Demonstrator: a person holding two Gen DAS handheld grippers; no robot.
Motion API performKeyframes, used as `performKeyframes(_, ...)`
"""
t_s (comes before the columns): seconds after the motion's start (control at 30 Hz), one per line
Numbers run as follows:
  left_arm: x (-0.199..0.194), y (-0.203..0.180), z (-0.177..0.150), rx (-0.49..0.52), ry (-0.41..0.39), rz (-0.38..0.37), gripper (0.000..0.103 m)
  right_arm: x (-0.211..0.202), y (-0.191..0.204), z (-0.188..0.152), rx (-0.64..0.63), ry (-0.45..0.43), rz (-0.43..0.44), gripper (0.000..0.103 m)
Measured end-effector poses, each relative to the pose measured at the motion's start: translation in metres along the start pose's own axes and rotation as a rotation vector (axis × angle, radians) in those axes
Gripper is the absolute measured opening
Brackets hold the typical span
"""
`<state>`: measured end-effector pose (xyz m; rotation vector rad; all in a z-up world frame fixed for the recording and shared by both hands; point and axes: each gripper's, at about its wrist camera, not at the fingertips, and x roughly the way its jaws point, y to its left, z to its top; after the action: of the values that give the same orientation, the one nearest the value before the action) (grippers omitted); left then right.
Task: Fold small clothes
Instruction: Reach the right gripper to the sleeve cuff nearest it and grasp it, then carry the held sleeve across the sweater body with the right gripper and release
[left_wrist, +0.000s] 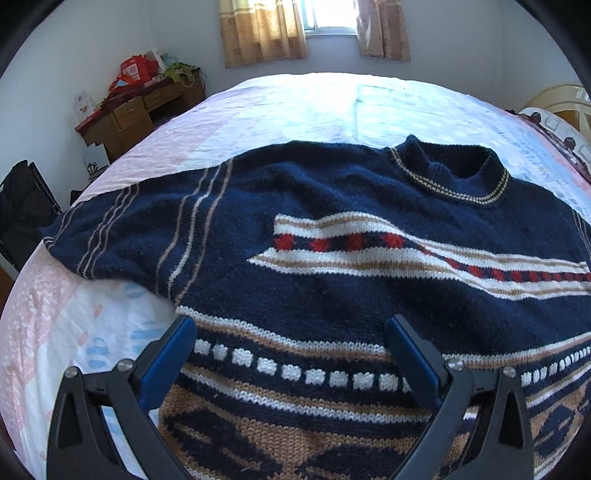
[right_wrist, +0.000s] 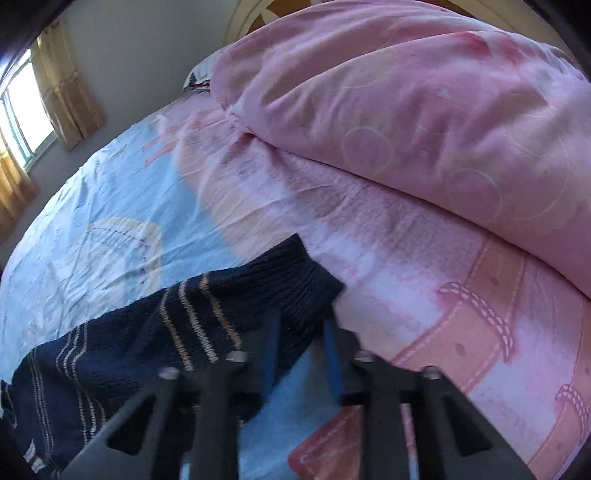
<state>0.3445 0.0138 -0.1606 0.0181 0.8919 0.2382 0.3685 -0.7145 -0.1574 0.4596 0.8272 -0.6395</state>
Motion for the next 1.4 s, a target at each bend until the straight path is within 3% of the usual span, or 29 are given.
performKeyframes(0.13,-0.001,0.0,0.0,0.001,-0.005,-0.014,0.103,-0.012,0.011,-0.002,-0.025,-0.005,0.014,0.008)
performKeyframes(0.27,-0.003,0.003,-0.001,-0.012,-0.018,-0.037,0.103,-0.041,0.039,-0.002,-0.081,-0.065,0.06,0.008)
performKeyframes(0.43,-0.005,0.008,-0.001,-0.037,-0.027,-0.068,0.103,-0.088,0.105,-0.006,-0.199,-0.136,0.144,0.008)
performKeyframes(0.6,-0.008,0.012,-0.004,-0.059,-0.034,-0.109,0.103,-0.134,0.184,-0.03,-0.345,-0.179,0.243,0.008)
performKeyframes(0.83,-0.014,0.016,-0.006,-0.073,-0.069,-0.145,0.103,-0.169,0.291,-0.094,-0.56,-0.152,0.36,0.008)
performKeyframes(1.03,-0.014,0.017,-0.007,-0.079,-0.076,-0.169,0.103,-0.182,0.38,-0.183,-0.786,-0.125,0.442,0.008)
performKeyframes(1.27,-0.016,0.021,-0.009,-0.092,-0.087,-0.191,0.103,-0.163,0.439,-0.278,-0.936,-0.075,0.486,0.008)
performKeyframes(1.37,-0.015,0.021,-0.008,-0.094,-0.086,-0.201,0.103,-0.141,0.447,-0.301,-0.953,-0.003,0.514,0.01)
performKeyframes(1.4,-0.016,0.021,-0.008,-0.092,-0.083,-0.212,0.103,-0.134,0.446,-0.303,-0.95,0.027,0.511,0.018)
